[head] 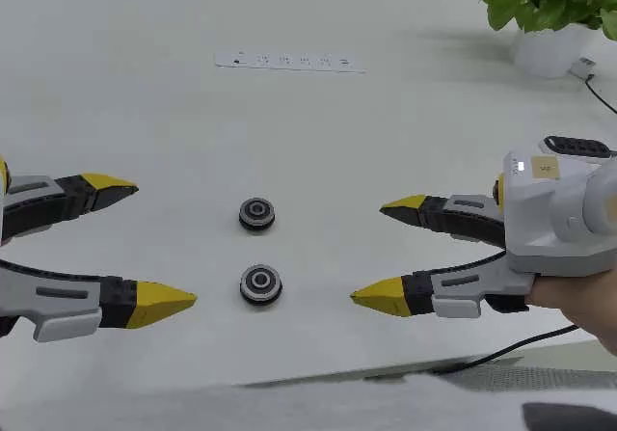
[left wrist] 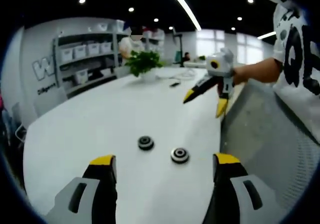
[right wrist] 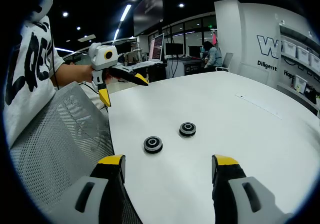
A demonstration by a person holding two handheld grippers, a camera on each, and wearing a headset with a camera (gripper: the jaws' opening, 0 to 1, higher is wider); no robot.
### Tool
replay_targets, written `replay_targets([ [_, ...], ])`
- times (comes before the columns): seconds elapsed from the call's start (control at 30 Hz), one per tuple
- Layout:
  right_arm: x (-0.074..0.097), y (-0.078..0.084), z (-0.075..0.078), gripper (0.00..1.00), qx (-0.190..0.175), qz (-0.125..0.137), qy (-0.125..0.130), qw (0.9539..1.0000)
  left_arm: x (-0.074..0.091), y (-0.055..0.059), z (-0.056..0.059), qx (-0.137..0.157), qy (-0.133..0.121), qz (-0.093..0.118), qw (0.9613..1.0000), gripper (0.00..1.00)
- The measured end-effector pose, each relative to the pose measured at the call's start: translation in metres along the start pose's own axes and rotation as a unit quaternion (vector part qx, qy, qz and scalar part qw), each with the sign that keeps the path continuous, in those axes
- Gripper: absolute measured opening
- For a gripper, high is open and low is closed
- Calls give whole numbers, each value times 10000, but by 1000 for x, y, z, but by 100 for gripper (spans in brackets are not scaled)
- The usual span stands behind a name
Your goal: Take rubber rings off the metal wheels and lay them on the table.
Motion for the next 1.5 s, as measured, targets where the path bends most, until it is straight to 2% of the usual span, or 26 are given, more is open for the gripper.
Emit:
replay_targets([
  [0.1,-2,-3,1,66,27,45,-51,10000,1,2,1,-16,-34,-67,10000,80],
  [0.27,-4,-1,1,65,63,2,-132,9999,4,2,2,46,-94,-61,9999,80],
  [0.6,-8,1,1,64,83,-6,-250,9997,8,3,-5,62,-182,-69,9998,79],
  [0.7,-9,-1,3,59,122,19,-244,9996,9,4,-5,53,-176,-79,9998,79],
  [1.37,-12,1,5,56,86,-4,-361,9993,9,10,-9,12,-206,-187,9996,79],
  [1.5,-13,1,6,56,91,-14,-377,9992,9,8,-10,8,-209,-161,9997,79],
])
Point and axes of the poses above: the centre of the closed fingertips' face, and the gripper's own axes: x roughly backward along the fingers, z roughly to its right, y roughly out of its underside, the point moved 1 cm from there along x, roughly backward along the fingers, and after that the axes turned 1 degree about z, right-handed, at the moved point
